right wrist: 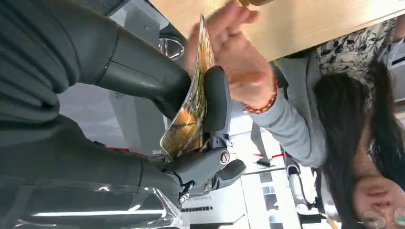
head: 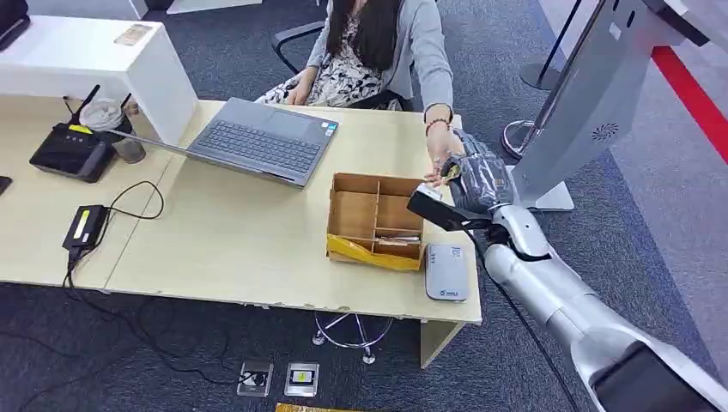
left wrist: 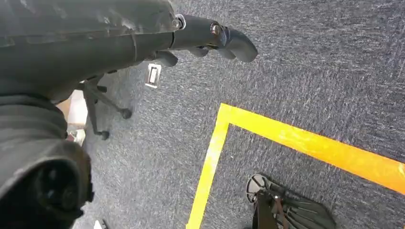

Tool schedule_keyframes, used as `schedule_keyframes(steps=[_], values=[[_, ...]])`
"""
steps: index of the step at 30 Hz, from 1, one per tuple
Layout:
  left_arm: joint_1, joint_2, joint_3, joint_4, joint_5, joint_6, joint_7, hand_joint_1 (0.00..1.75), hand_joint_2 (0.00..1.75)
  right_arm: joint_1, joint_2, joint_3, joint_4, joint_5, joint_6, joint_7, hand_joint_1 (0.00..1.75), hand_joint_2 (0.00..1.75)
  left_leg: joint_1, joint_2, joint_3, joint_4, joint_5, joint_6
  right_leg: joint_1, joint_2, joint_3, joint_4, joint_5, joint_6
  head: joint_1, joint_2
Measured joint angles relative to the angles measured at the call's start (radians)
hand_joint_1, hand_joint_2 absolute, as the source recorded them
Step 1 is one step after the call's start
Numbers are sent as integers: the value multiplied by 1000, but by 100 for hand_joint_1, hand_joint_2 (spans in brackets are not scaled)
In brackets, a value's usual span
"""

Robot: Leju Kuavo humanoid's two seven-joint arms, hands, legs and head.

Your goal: Pass the card to the sensor for recognition and then transmit it.

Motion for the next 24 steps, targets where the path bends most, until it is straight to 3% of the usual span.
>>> schedule_keyframes(steps=[10,24], values=[[1,-6,1,0,4,11,1,0,0,7,-3,-15,19,-108,-21,-39,175,175,0,1,0,0,0,0,0,2,-1,0,0,0,0,0],[1,-15,18,0,7,24,6,0,0,78,-55,-51,18,-208,-23,-55,175,175,0,3,1,0,0,0,0,4,-1,0,0,0,0,0]])
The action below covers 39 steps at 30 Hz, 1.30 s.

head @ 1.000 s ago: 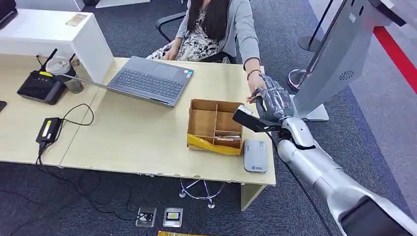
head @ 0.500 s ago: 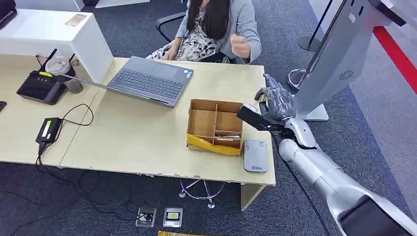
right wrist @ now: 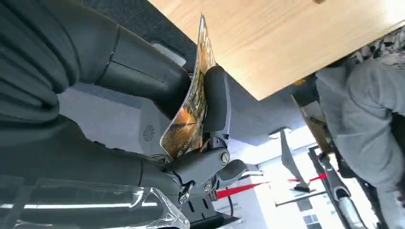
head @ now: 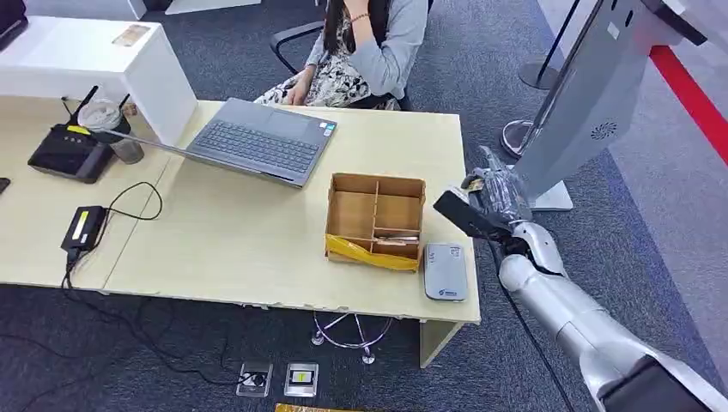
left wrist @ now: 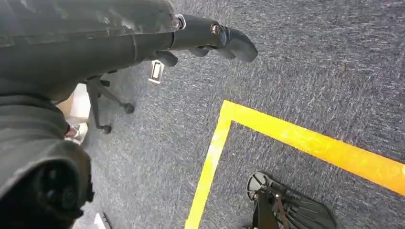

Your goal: Pass the card to the sensor for recognition and then transmit it.

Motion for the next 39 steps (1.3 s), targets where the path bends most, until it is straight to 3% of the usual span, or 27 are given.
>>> schedule_keyframes(steps=[9,19,30,39], values=[[3,0,1,0,-8,11,-11,0,0,122,-75,7,-122,-67,-40,34,175,175,0,2,0,0,-1,0,0,1,0,0,0,0,0,0],[2,-10,6,0,-6,28,15,0,0,210,-125,24,-252,-77,-45,56,175,175,0,3,1,0,-1,0,0,4,0,0,0,0,0,0],[2,-17,7,0,-21,27,20,0,0,256,-154,49,-352,-56,-26,88,175,175,0,3,0,0,-2,0,0,4,0,0,0,0,0,0],[2,-24,7,0,-21,36,18,0,0,270,-159,79,-357,-48,1,86,175,175,0,3,0,0,-2,0,0,4,0,0,0,0,0,0]])
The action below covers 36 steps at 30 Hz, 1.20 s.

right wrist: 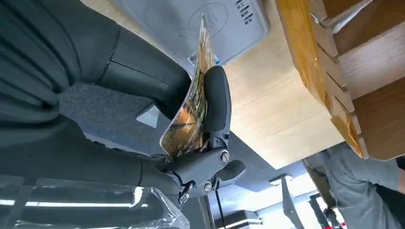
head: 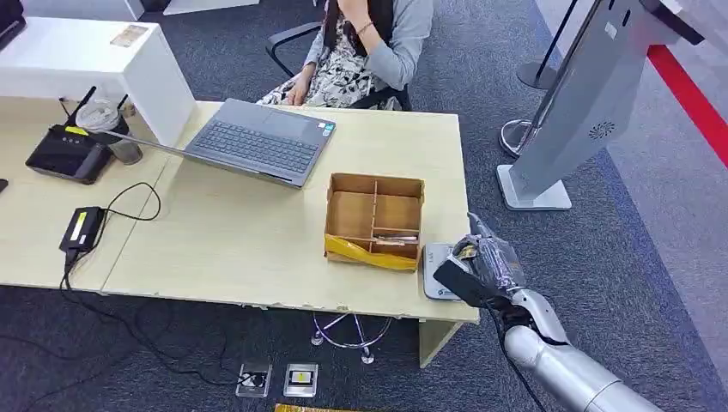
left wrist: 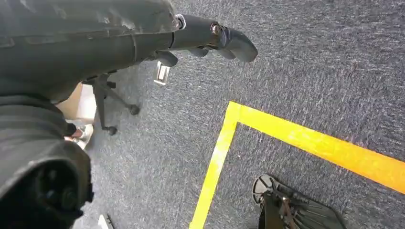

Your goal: Pass the card to the sensor for recognition and then transmit it.

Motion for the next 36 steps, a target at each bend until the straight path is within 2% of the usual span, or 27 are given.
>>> schedule_keyframes(steps=[23,36], values=[[0,-1,0,0,-11,1,10,0,0,1,10,27,110,-63,27,-43,175,175,0,0,1,0,0,0,0,0,1,0,0,0,0,0],[-2,-2,0,0,-18,2,10,0,0,-37,41,27,244,-100,29,-124,175,175,0,0,3,0,0,0,0,0,3,0,0,0,0,0]])
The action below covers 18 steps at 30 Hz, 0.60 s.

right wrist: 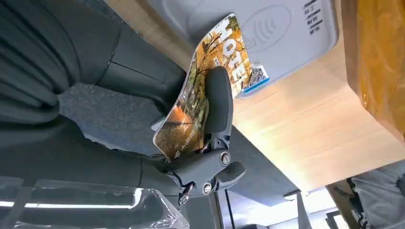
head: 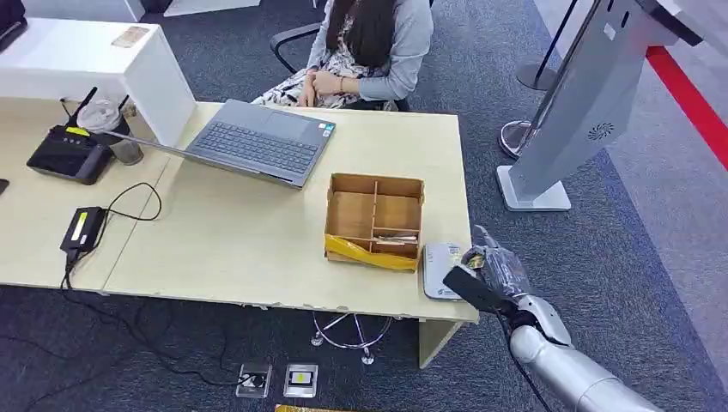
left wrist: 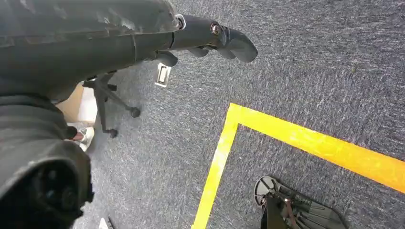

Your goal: Pass the card to the sensor for recognition and then transmit it.

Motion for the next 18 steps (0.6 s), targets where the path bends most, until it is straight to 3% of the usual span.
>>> schedule_keyframes(steps=[7,11,18], values=[[0,-3,0,0,-11,-19,-11,0,0,-39,11,-2,19,5,-32,-7,175,175,0,0,-1,0,0,0,0,0,0,0,0,0,0,0],[0,-2,0,0,-20,-46,-28,0,0,-89,14,-11,0,36,-33,53,175,175,0,0,0,0,0,0,0,0,0,0,0,0,0,0],[0,3,0,0,-32,-67,-45,0,0,-129,20,-24,-38,104,-47,64,175,175,0,0,-2,0,0,0,0,-1,-2,1,0,0,0,0]])
